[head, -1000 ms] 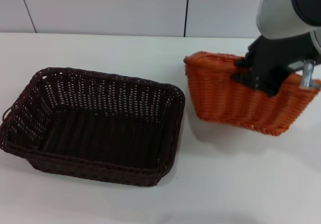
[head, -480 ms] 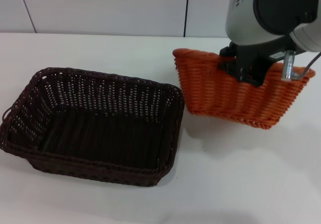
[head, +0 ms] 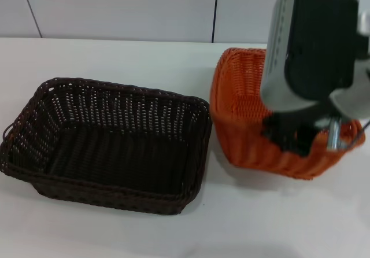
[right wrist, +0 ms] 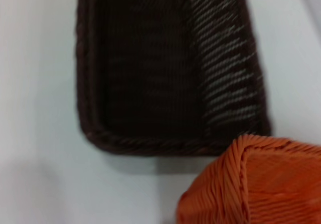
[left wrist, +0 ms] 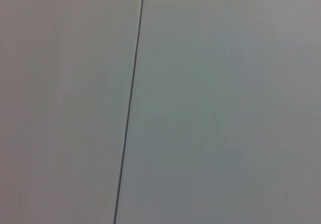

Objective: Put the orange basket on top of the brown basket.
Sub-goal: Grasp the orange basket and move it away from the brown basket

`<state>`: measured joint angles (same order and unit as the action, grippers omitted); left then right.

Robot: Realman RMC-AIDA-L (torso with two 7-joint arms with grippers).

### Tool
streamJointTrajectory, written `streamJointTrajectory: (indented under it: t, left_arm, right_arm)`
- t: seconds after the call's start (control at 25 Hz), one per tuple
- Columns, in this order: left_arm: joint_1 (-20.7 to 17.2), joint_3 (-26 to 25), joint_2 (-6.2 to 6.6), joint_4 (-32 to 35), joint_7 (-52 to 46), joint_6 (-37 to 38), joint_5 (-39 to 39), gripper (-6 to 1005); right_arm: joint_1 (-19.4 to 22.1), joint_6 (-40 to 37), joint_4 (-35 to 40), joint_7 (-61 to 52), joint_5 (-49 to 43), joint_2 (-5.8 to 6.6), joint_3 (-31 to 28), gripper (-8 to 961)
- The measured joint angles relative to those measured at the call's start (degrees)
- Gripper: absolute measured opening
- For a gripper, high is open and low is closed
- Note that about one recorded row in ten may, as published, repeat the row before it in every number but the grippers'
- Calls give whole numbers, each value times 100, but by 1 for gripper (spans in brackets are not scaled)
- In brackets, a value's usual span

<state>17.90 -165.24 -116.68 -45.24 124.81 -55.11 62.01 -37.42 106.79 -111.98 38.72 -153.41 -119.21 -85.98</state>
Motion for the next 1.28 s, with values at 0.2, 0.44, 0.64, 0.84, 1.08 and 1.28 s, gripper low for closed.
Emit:
streamJointTrajectory:
  t: [0.2,0.44,0.64,0.84,1.08,1.28]
  left_arm:
    - [6,0,3,-33,0,0,-3,525]
    - [11,0,7,-43,0,0,3,525]
    - [7,0,14,-57,0,0,5,524]
    - [1,0,14,-62,0,0,5,524]
    - [-17,0,14,-60,0,0,-8,523]
    - [-11,0,14,-56,0,0,-24,523]
  right_arm:
    - [243,-146,386,-179,223,-19,258,112]
    - [388,-285,772,-239,288,-39,526,101]
    - [423,-342,955,-286,387,-41,624,94]
    - [385,-246,995,-298,667,-41,667,61]
    - [359,-281,924,-296,669,-15,662,50]
    - [356,-358,810,-292,404,2,638,283]
